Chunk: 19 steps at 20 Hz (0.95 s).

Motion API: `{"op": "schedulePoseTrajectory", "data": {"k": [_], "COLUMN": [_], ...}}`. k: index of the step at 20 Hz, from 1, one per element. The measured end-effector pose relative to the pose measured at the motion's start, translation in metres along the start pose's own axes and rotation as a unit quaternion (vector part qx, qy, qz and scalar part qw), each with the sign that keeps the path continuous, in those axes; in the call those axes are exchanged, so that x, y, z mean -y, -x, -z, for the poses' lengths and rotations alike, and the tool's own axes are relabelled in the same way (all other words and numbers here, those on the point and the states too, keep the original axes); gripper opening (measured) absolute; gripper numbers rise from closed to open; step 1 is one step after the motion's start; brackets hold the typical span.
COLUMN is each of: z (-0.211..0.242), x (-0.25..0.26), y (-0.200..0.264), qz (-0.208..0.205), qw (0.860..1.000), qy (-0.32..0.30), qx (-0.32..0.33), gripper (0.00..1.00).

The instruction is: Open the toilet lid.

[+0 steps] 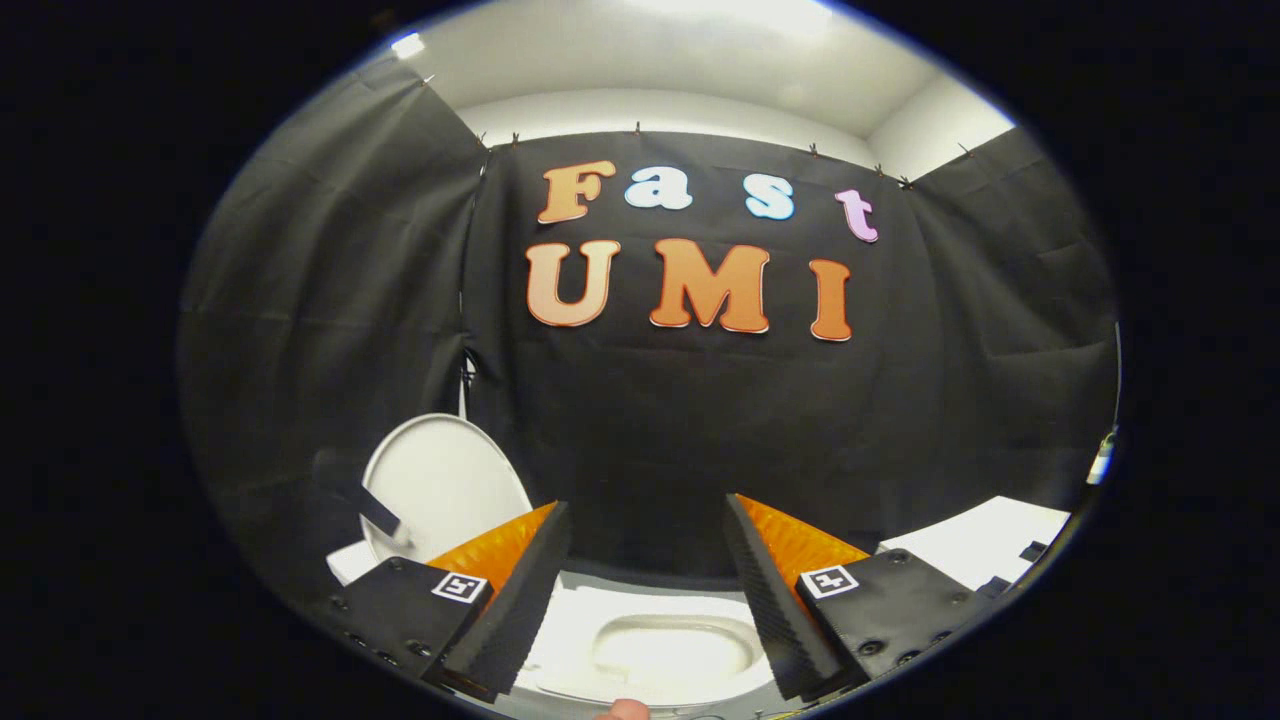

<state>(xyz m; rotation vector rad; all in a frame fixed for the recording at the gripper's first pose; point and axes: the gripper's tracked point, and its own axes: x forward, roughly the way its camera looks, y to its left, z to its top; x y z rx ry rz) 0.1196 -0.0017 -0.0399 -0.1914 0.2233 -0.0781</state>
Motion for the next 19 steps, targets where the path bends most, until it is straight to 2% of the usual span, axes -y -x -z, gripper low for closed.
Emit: {"op": "schedulePoseTrajectory", "data": {"k": [2, 7, 16, 19], "z": [0.017, 0.049, 0.054, 0.057], "x": [0.013, 0.023, 0.048, 0.041], "y": [0.007, 0.036, 0.055, 0.059], "qz": [0.0, -0.035, -0.013, -0.017], "qw": [1.0, 0.999, 1.0, 1.0], "qy": [0.013, 0.024, -0.017, -0.005], "qx": [-0.007, -0.013, 0.004, 0.0], "gripper": [0.98, 0.98, 0.98, 0.98]}}
